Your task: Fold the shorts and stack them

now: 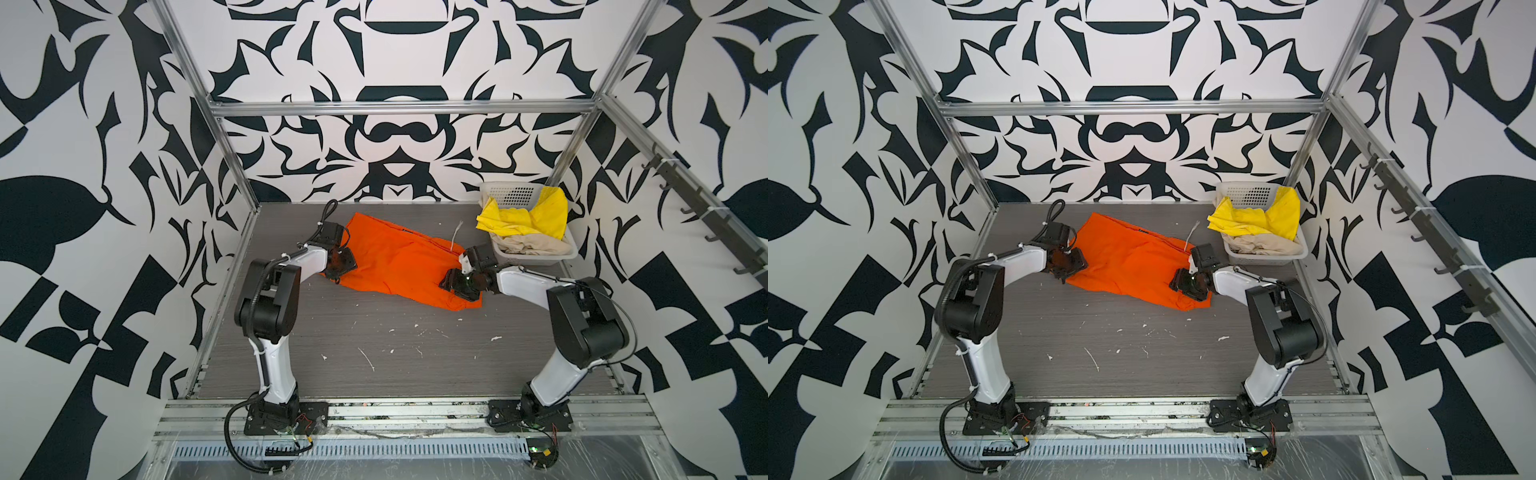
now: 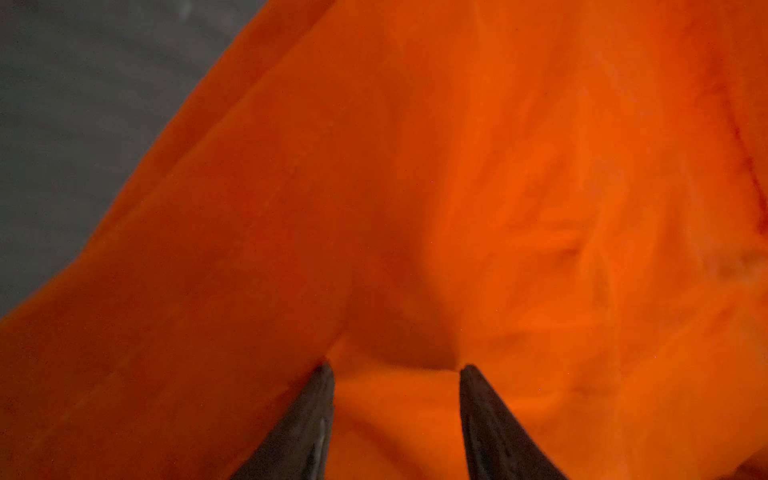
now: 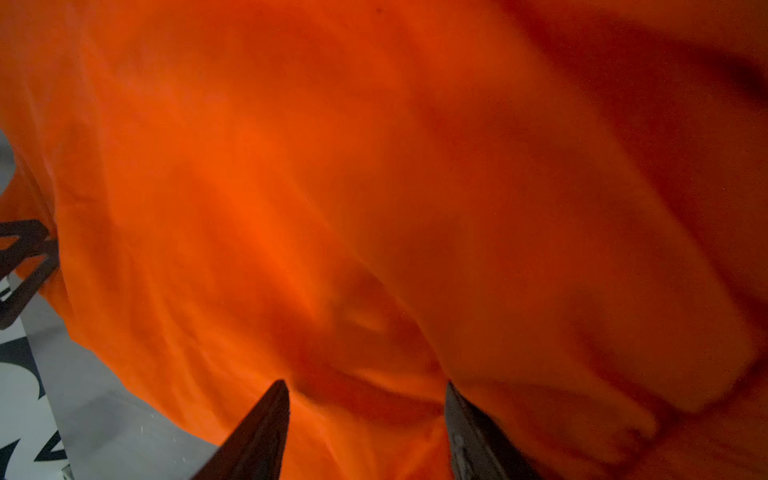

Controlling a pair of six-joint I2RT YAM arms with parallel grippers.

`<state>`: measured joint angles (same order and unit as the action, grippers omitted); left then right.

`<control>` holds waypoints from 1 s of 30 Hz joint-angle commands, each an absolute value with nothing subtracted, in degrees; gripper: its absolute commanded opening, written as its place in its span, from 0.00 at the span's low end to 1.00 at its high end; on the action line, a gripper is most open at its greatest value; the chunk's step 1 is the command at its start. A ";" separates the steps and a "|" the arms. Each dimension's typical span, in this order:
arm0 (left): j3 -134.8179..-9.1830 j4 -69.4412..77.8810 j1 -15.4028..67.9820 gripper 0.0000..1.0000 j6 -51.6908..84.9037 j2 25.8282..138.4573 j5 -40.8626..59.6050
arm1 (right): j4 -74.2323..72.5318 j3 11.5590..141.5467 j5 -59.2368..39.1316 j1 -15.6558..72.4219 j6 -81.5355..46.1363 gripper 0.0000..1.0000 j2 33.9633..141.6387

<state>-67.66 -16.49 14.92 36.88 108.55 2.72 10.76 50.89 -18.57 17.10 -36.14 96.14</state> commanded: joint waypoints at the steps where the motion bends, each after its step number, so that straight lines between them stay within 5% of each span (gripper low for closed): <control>1: -57.72 -21.73 14.73 0.52 41.17 101.26 0.57 | 15.41 44.45 -19.20 19.52 -37.60 0.64 89.81; 6: -46.61 -25.69 15.01 0.54 42.32 85.10 0.27 | 19.17 36.92 -18.78 21.29 -38.37 0.66 75.27; 12: -49.79 -26.60 14.94 0.60 31.52 75.66 4.24 | 30.91 46.51 -13.08 19.19 -25.79 0.74 65.81; 17: -62.76 -28.08 14.89 0.61 11.37 83.12 12.65 | 44.05 57.64 -7.72 10.40 -19.02 0.78 73.40; 22: -80.79 -34.70 14.94 0.58 -5.33 97.85 26.58 | 39.98 52.56 -23.37 -5.07 -23.04 0.78 74.62; 30: -99.45 -42.32 19.14 0.55 -32.99 116.43 42.43 | 27.91 43.31 -30.75 -8.27 -28.07 0.77 76.04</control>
